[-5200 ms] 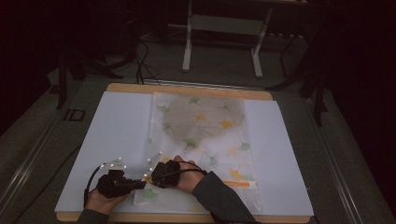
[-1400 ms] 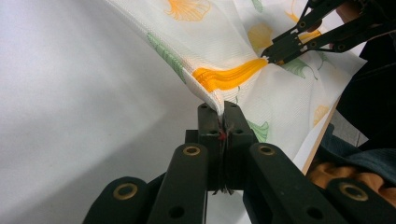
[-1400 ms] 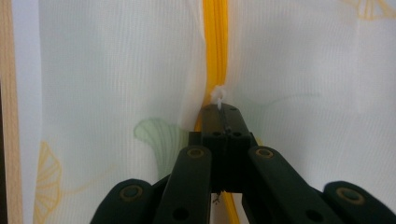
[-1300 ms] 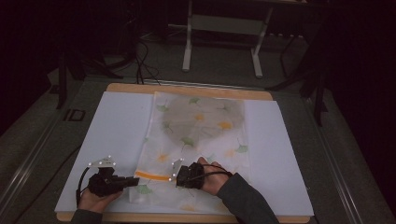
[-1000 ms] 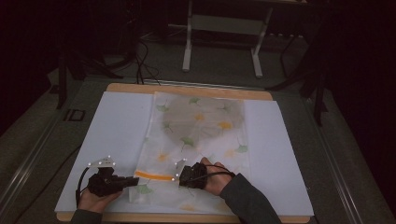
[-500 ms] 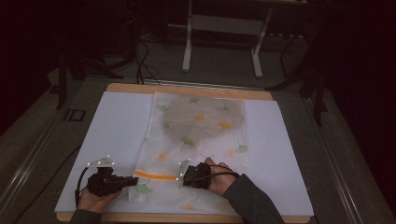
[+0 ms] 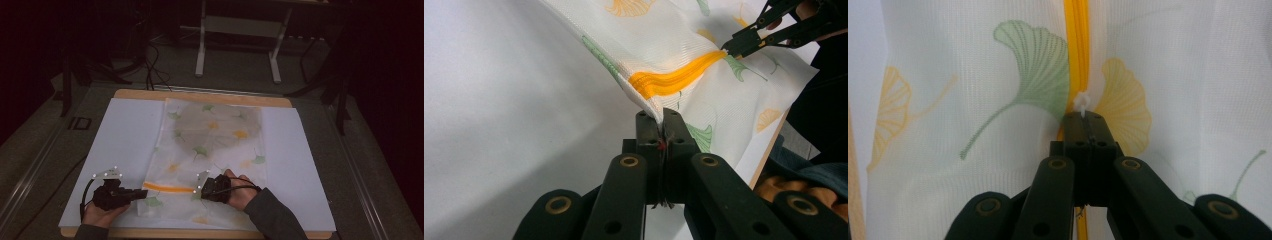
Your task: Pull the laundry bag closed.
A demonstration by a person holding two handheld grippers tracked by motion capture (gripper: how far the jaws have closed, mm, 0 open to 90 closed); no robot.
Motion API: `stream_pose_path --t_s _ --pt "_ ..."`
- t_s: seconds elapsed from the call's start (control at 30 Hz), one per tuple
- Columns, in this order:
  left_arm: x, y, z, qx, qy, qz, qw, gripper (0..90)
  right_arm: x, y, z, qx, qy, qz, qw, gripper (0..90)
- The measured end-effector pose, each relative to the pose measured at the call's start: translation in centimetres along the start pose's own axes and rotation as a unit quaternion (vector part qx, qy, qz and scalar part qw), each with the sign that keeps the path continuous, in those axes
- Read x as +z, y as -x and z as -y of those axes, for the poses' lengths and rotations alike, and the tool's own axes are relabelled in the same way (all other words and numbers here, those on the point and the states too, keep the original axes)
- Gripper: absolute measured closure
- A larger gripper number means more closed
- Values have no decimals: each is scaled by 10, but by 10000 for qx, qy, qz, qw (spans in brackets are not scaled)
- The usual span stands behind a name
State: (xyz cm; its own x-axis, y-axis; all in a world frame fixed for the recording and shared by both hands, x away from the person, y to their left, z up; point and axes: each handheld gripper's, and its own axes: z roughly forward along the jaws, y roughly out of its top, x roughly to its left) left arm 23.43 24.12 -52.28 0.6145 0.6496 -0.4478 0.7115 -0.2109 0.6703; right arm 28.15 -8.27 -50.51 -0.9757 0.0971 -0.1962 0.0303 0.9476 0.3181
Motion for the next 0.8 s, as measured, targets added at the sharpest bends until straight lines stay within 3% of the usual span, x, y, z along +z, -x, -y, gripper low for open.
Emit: stream_pose_path --t_s 0.8 --pt "0 -1 0 -24 -10 -18 10000 888 -5 0 20 126 -64 49 9999 900"
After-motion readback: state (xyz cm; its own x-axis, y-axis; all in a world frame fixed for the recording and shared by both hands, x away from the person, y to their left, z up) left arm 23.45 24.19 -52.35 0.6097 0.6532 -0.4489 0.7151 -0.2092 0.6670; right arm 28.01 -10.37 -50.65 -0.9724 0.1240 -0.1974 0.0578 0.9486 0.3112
